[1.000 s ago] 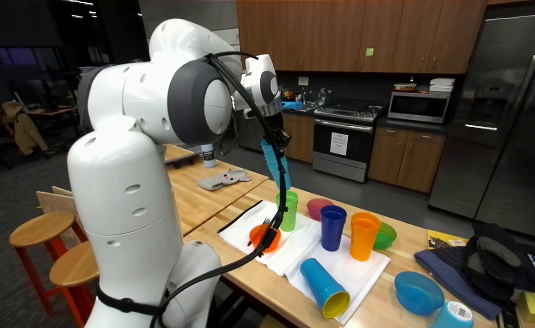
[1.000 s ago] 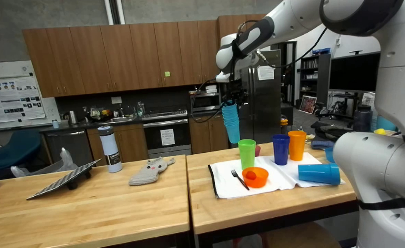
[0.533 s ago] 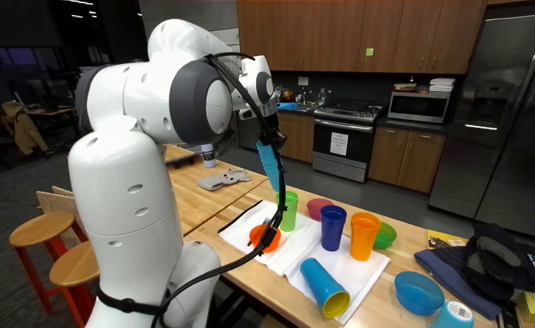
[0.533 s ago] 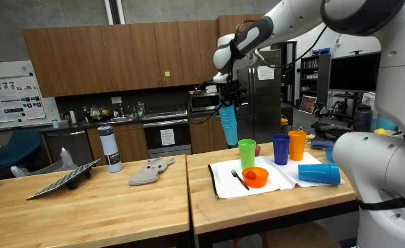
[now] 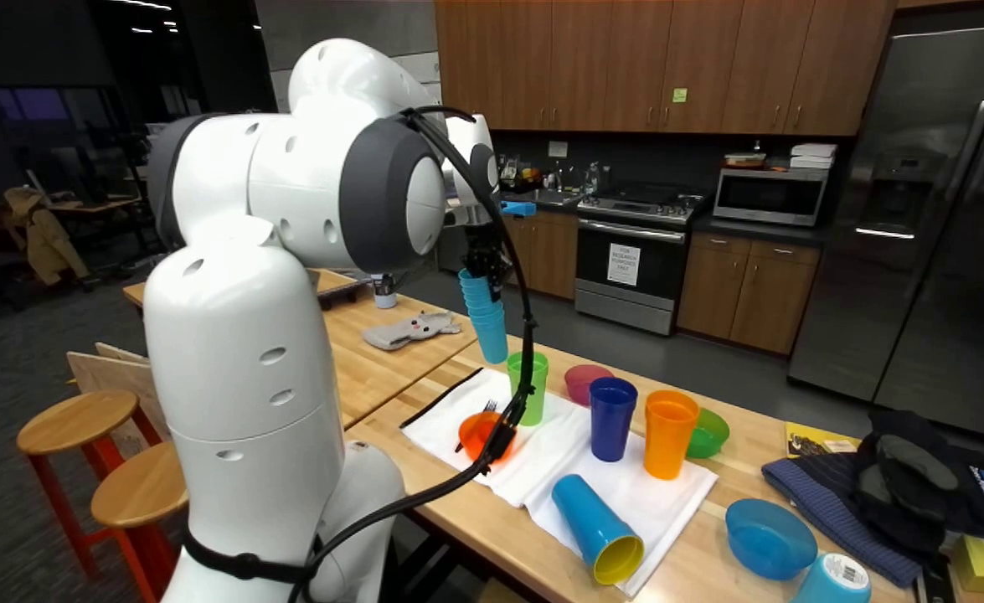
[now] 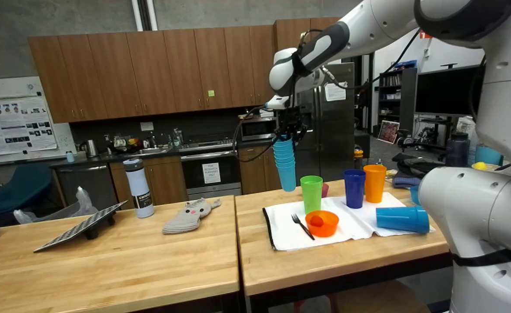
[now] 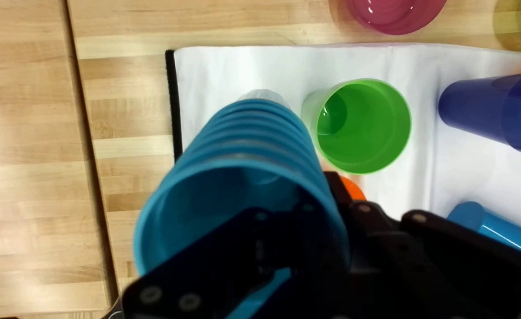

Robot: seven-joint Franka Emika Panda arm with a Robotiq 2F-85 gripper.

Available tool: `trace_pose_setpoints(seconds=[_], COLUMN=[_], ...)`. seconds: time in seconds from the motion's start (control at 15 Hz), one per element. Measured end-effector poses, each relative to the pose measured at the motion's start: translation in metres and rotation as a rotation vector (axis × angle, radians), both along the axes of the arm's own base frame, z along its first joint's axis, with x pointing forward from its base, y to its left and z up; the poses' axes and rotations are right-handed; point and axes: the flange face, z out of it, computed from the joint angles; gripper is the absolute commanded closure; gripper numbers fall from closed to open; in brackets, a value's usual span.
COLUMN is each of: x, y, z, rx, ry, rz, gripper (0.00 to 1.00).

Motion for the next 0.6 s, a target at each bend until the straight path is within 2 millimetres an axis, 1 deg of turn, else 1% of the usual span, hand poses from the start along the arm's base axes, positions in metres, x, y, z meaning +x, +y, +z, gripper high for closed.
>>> trace_pose_setpoints(seconds=[0.2,0.6], x=[-0.003,-0.003], y=[0.003,-0.005], z=[-0.007,-0.026], rx=[0.018,0.045], ry=[0.019,0.056], rz=[0.016,0.021], gripper=[0.98,0.98])
